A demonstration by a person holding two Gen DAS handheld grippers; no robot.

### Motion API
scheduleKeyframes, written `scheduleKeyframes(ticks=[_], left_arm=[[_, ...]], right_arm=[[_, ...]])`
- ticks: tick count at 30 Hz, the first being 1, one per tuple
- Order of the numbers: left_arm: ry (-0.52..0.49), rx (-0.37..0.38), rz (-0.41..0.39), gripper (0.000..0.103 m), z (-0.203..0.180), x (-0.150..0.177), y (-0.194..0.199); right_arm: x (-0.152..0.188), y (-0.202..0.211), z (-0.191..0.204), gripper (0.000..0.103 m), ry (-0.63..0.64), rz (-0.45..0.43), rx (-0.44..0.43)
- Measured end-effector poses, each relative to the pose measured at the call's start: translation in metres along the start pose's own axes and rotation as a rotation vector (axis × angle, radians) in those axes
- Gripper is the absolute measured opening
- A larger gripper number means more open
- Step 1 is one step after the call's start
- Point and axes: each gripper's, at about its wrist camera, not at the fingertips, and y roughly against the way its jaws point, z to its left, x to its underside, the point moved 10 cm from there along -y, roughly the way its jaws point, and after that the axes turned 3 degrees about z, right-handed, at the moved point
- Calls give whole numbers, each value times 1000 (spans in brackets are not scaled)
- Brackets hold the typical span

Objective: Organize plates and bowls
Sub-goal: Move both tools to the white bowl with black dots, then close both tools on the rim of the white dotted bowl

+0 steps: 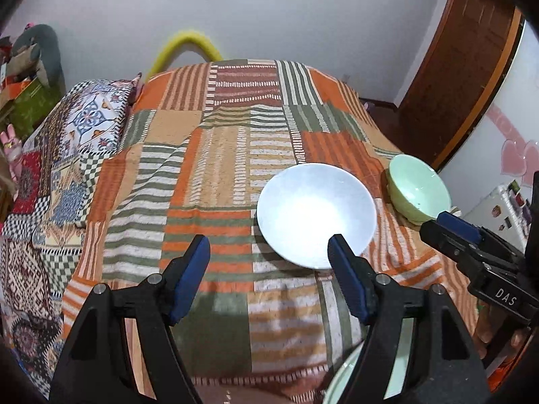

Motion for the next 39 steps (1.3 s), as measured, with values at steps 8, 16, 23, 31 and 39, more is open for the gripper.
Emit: scheduleKeyframes(ticks=[8,16,23,31,39], left_arm=[[-11,-4,84,53,-1,-6,-56],[4,6,147,33,4,-5,-92],[8,22,177,27,6,-5,-110],[15,27,200,14,4,-2,-122],[15,13,187,14,4,-1,-109]], right_arm=[[-2,-34,-12,55,-2,60,20],[3,-60,-16,34,10,128,15],[11,-80,-17,22,12,192,9],[15,-87,-14,20,30,210,11],[17,-84,-9,20,58,218,31]])
